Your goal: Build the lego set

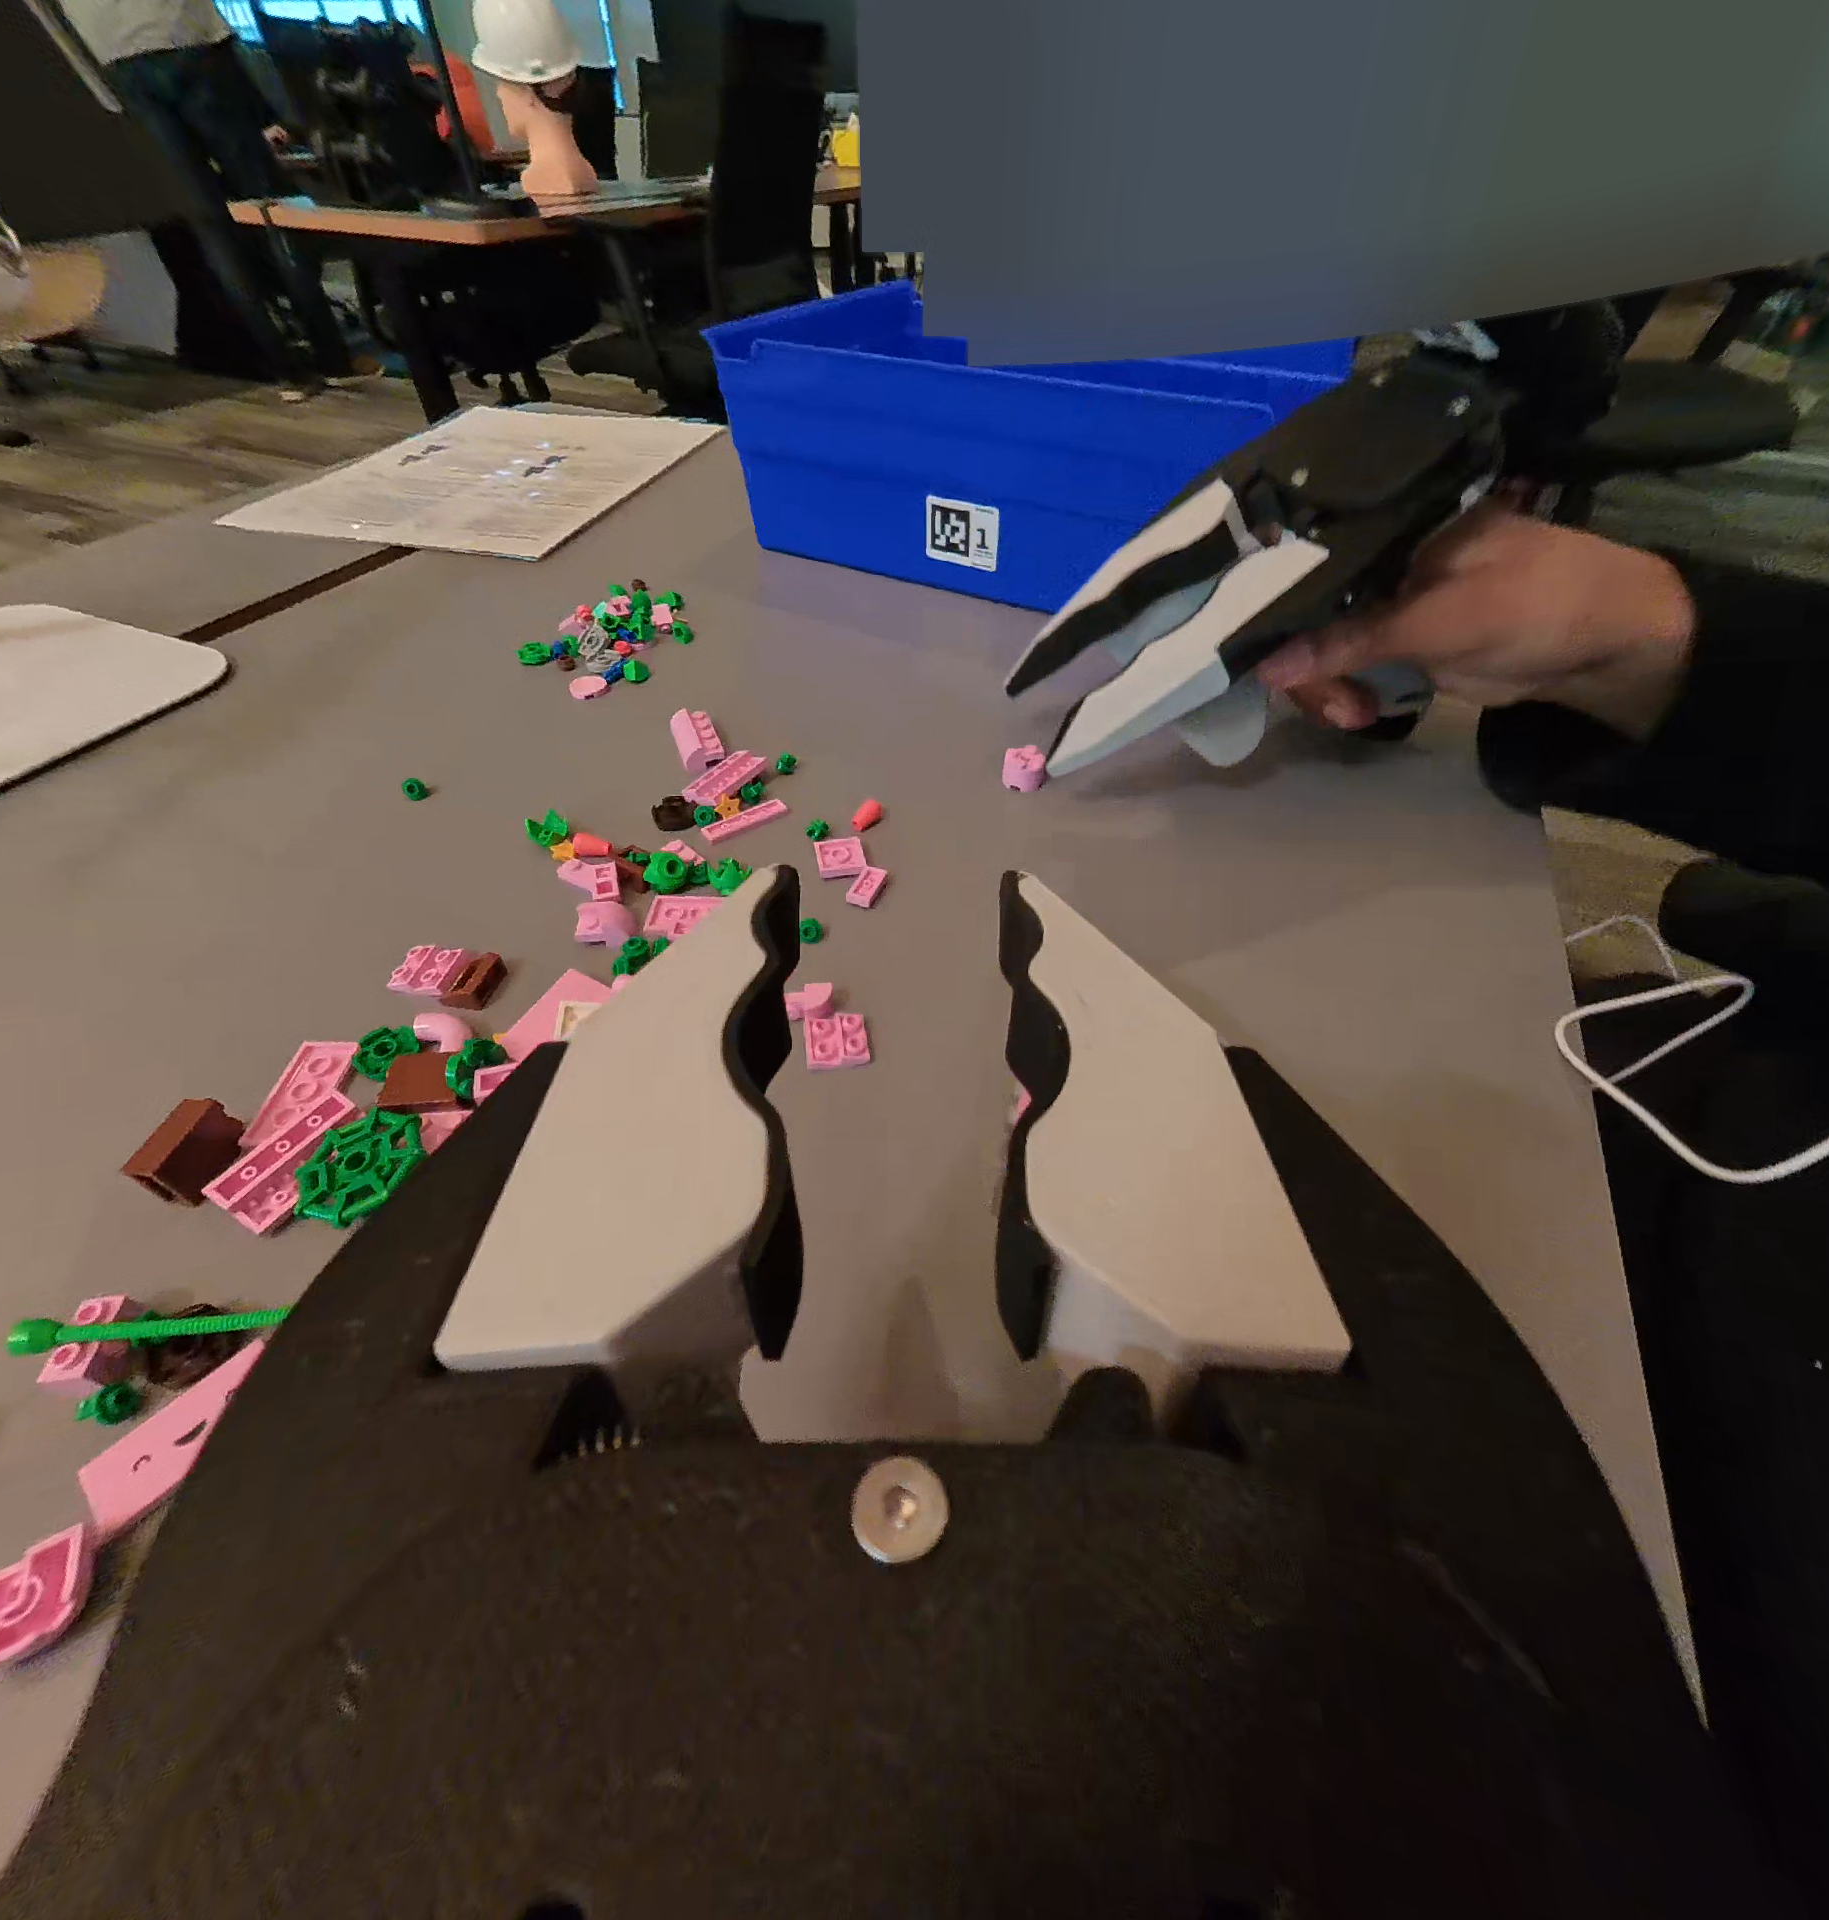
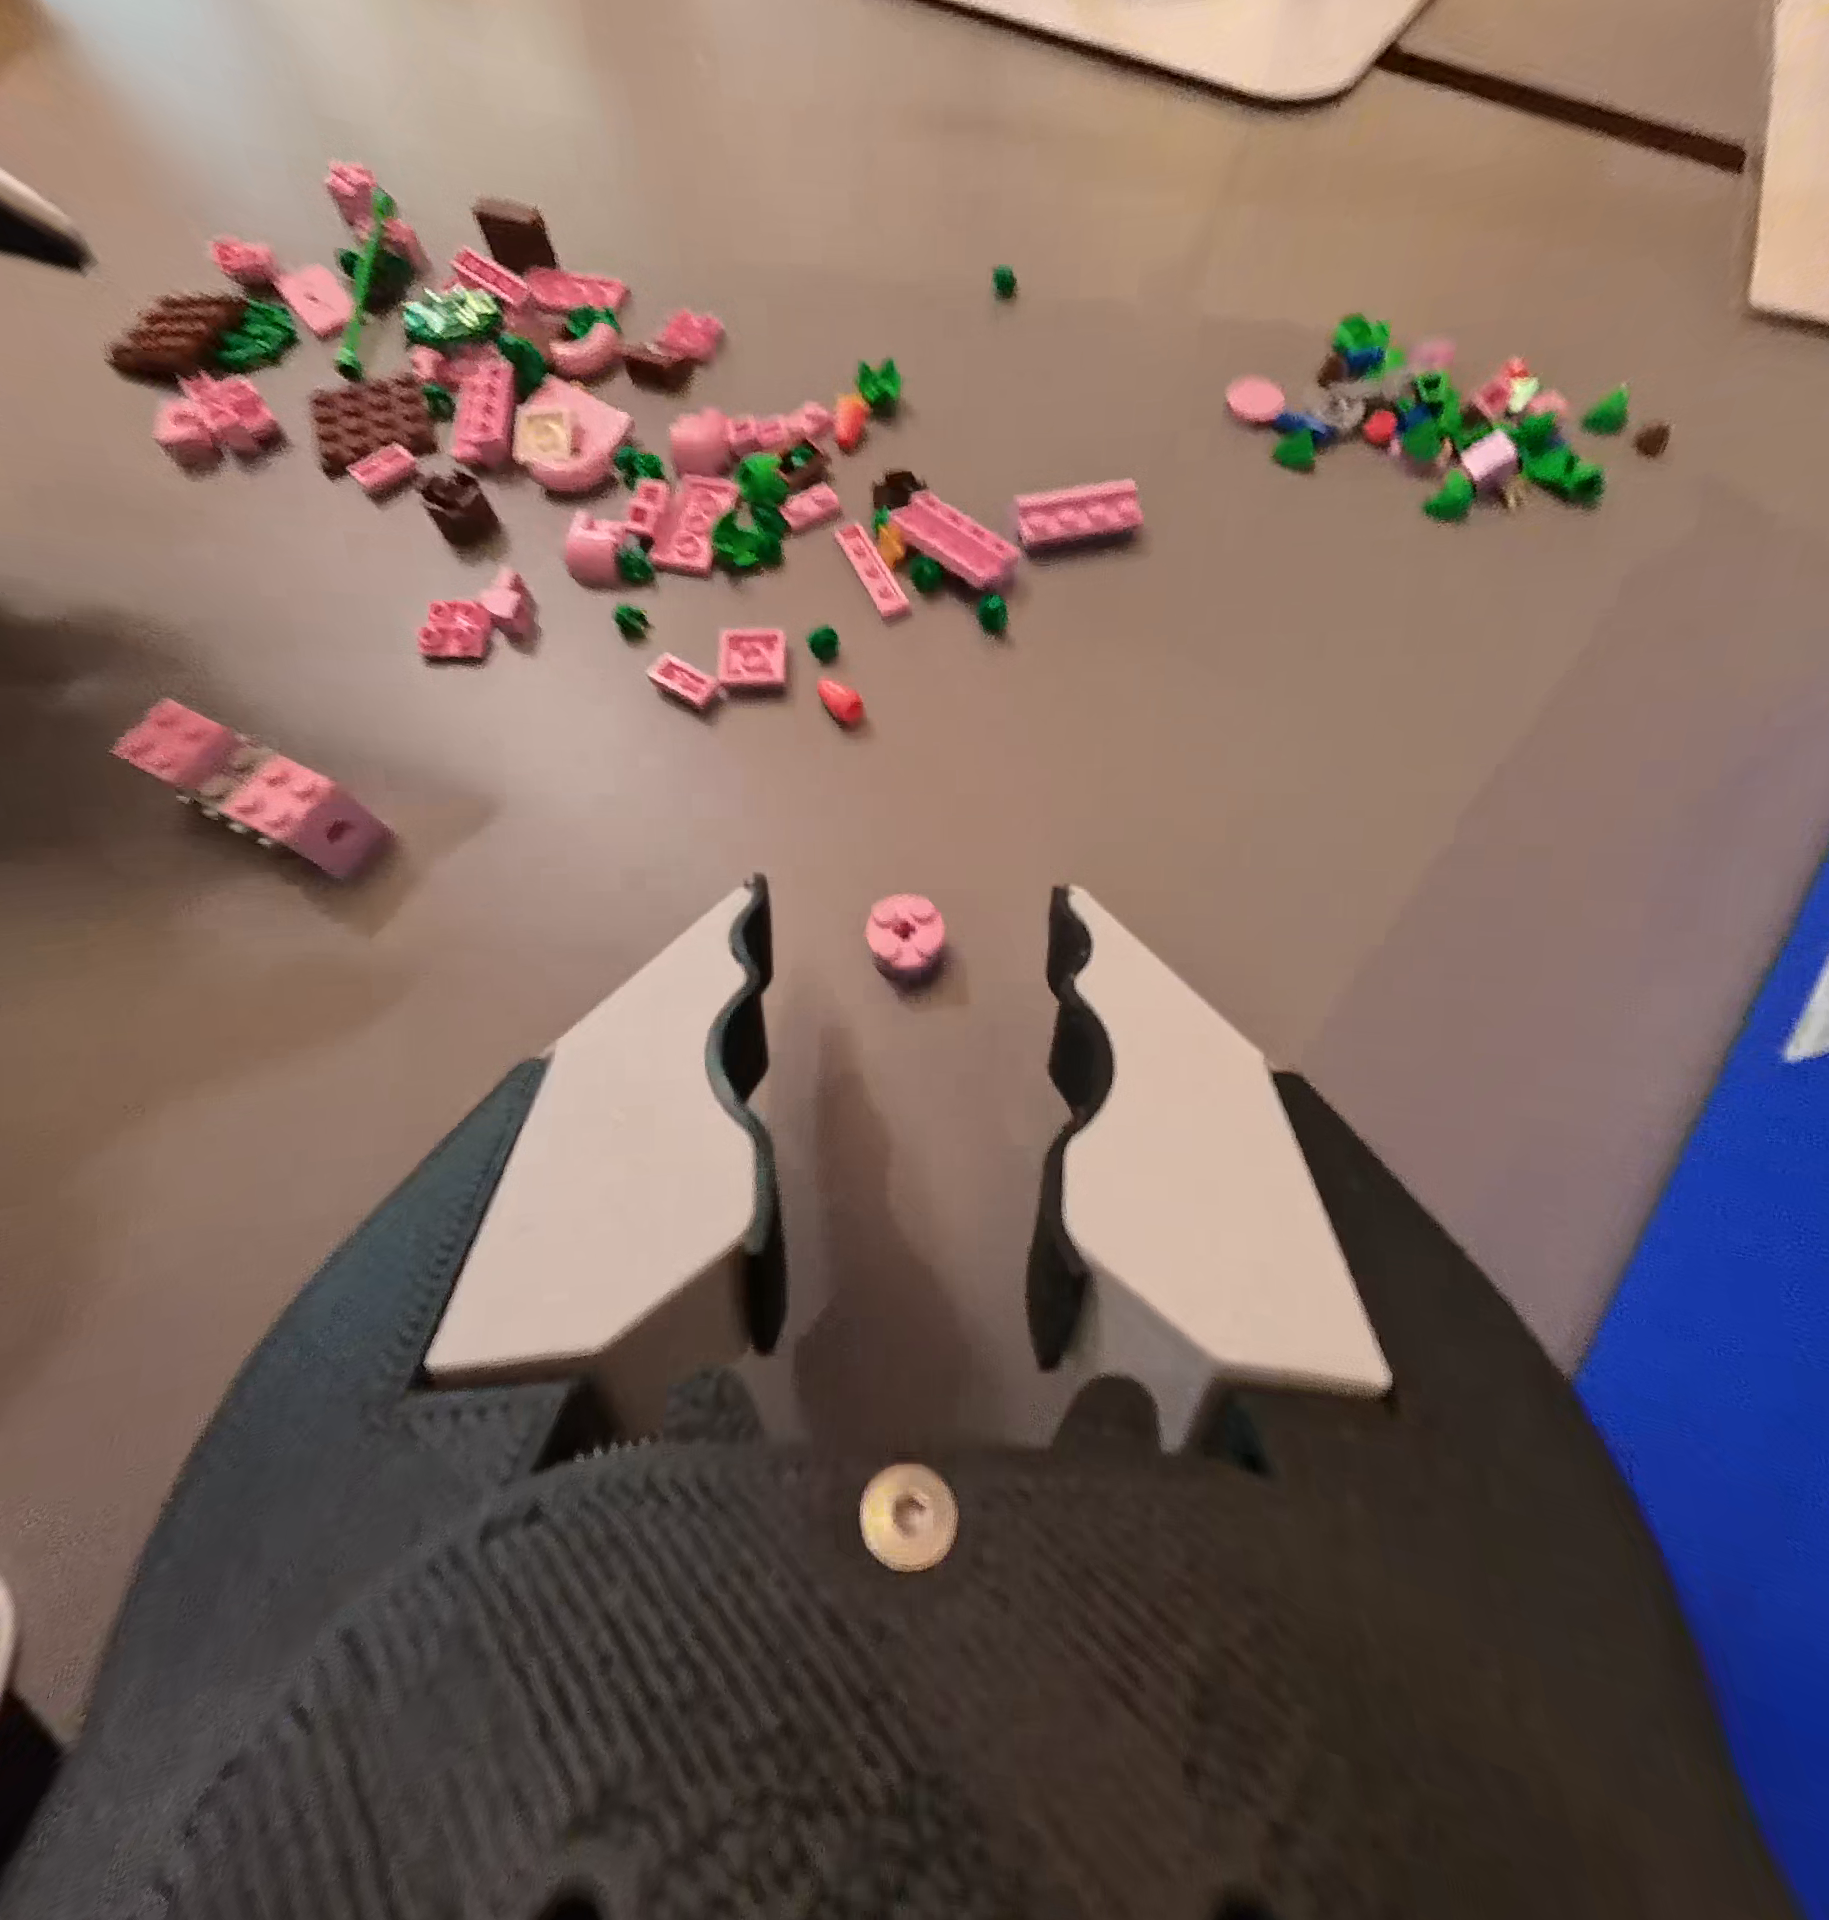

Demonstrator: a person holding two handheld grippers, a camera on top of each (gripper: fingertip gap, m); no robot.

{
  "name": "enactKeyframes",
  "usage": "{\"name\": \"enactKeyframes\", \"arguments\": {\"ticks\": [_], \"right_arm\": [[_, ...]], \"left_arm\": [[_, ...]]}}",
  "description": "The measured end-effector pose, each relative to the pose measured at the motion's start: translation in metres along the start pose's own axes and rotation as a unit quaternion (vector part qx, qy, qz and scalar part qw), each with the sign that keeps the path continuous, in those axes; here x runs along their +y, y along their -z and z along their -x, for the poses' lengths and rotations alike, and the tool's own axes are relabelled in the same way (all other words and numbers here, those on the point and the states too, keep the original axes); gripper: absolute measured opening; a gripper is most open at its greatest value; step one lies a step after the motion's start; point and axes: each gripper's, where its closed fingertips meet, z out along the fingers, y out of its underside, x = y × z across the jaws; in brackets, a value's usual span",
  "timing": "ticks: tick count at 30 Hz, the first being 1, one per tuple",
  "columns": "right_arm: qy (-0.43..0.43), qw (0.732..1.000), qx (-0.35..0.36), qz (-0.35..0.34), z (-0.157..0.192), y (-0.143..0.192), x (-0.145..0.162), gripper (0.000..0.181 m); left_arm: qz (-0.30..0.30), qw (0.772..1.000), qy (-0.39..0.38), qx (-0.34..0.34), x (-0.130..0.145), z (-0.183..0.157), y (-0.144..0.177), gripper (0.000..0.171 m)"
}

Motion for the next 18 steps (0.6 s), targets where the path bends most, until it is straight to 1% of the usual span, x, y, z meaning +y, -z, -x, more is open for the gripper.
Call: {"name": "enactKeyframes", "arguments": {"ticks": [3,9,11,13,14,18], "right_arm": [[-0.004,0.999,-0.012,0.032,0.000,-0.005,0.014,0.049],[0.021,0.999,-0.022,0.042,0.006,-0.009,0.016,0.043],[0.039,0.998,-0.025,0.051,0.010,-0.011,0.017,0.035],[0.054,0.997,-0.035,0.050,0.017,-0.013,0.015,0.019],[0.057,0.996,-0.043,0.050,0.022,-0.015,0.015,0.015],[0.077,0.992,-0.081,0.051,0.042,-0.021,0.010,0.014]], "left_arm": [[-0.006,1.000,0.016,-0.002,-0.002,0.004,0.000,0.036],[-0.026,0.998,0.045,-0.028,-0.005,0.016,0.006,0.033],[-0.027,0.998,0.054,-0.027,-0.005,0.017,0.008,0.030],[-0.028,0.998,0.058,-0.026,-0.005,0.017,0.009,0.030],[-0.027,0.998,0.058,-0.028,-0.004,0.018,0.009,0.029],[-0.028,0.997,0.058,-0.032,-0.004,0.019,0.010,0.027]]}}
